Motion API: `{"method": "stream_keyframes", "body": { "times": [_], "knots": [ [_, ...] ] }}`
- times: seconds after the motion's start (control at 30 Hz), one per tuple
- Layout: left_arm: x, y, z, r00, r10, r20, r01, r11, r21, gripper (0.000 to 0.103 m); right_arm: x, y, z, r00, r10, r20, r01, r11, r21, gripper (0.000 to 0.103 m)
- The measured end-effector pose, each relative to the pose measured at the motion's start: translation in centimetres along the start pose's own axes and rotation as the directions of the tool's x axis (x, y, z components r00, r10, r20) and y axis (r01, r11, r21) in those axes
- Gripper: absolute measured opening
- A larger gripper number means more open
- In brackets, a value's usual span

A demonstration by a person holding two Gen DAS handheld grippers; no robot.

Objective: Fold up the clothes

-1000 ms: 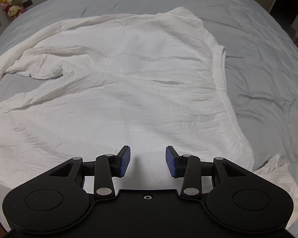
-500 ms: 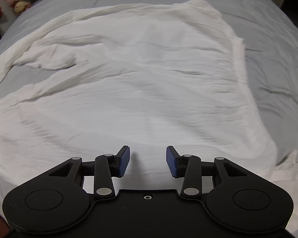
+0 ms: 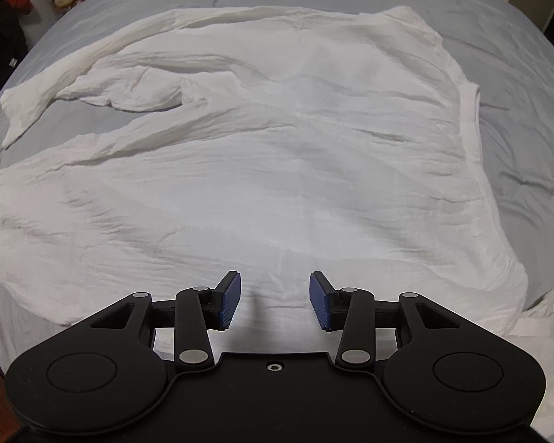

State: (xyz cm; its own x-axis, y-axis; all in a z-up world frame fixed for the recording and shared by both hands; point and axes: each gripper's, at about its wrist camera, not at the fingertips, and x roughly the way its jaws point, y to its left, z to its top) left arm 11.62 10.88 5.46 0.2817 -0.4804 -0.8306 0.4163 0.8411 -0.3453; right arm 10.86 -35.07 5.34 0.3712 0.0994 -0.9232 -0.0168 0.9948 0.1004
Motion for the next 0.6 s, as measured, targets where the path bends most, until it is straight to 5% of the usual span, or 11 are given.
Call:
{"method": "stream_keyframes", "body": {
  "times": [0.1,0.17,0.37,0.53,0.6],
  "knots": [
    [1.3,-4.4,0.7,0.988,-0.152,-0.039,0.156,0.982,0.104,0.024,0.2,0.5,-0.1,1.000,0.018,-0.003,-0.018,1.000,-0.007,0.040],
    [1.8,-6.0,0.8,0.985,-0.165,-0.052,0.171,0.973,0.153,0.039,0.0,0.7,-0.3,1.000,0.025,-0.002,-0.025,1.000,-0.020,0.040],
    [2.1,-6.8,0.2,0.999,0.003,-0.045,0.009,0.963,0.268,0.043,-0.2,-0.1,-0.8,0.999,0.033,-0.001,-0.033,0.999,-0.007,0.040],
    [3.7,-5.8,-1.7,0.983,0.159,-0.095,-0.111,0.914,0.389,0.044,0.3,-1.8,-1.1,0.998,0.061,-0.013,-0.060,0.996,0.063,0.040],
    [4.9,-4.7,-3.1,0.962,0.253,-0.102,-0.185,0.880,0.437,0.044,0.7,-2.2,-1.2,0.997,0.076,-0.021,-0.074,0.993,0.091,0.040]
  ]
}}
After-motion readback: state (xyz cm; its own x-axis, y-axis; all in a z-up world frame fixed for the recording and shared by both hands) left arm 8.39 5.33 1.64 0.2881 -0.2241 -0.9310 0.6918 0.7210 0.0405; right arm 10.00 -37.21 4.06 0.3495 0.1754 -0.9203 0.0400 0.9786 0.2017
